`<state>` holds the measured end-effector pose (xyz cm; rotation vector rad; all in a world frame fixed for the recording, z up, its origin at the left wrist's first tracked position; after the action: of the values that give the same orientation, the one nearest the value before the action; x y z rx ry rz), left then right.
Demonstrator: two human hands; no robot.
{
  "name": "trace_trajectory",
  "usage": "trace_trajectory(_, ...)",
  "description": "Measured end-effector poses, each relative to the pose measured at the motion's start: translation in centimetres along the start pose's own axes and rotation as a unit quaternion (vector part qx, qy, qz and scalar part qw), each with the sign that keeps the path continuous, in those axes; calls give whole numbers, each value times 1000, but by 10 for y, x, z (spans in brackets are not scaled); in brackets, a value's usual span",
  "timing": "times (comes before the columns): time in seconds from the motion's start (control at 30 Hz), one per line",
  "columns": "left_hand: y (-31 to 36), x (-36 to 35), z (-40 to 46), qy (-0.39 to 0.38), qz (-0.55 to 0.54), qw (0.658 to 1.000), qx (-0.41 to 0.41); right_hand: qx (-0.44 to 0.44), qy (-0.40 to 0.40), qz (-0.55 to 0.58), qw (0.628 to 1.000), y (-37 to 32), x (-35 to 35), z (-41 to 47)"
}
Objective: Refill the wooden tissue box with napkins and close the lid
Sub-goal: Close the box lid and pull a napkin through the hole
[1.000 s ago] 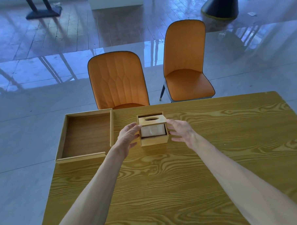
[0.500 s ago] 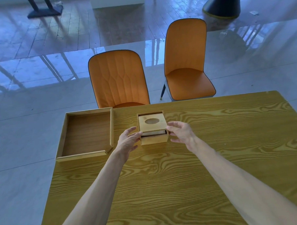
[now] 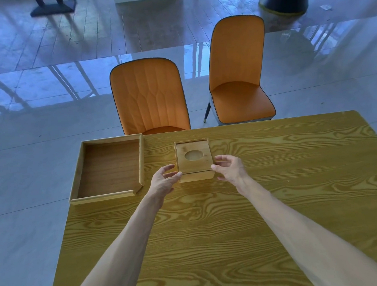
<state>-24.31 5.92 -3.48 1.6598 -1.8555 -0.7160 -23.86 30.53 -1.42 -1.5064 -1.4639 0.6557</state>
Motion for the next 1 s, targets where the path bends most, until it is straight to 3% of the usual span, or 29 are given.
trace_trajectory(0.43,-1,1,3,9,64,998,-5,11,6,-13,1000,2,-2,4)
trace_trajectory(0.63,7,-1,1,7,77,997,-4,62,27,-121,990,-12,2,4)
trace_trajectory(0.8,26,-6,3,34,100,994,-25,248,93,-374,889,-73,-16,-9)
trace_trajectory(1.0,32,-9,5,94,198,975,-39,313,44,-550,773,-100,-68,2)
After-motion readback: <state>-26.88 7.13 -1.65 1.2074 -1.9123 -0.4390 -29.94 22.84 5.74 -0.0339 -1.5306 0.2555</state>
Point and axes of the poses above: each hand's wrist, its own z-axis towards the middle knuckle, its own x-axis out of the back of the hand, y = z × x, the point moved 10 cm from there along z, towards the middle knuckle, and after that the axes turned 5 degrees about x, right-handed, at the moved point
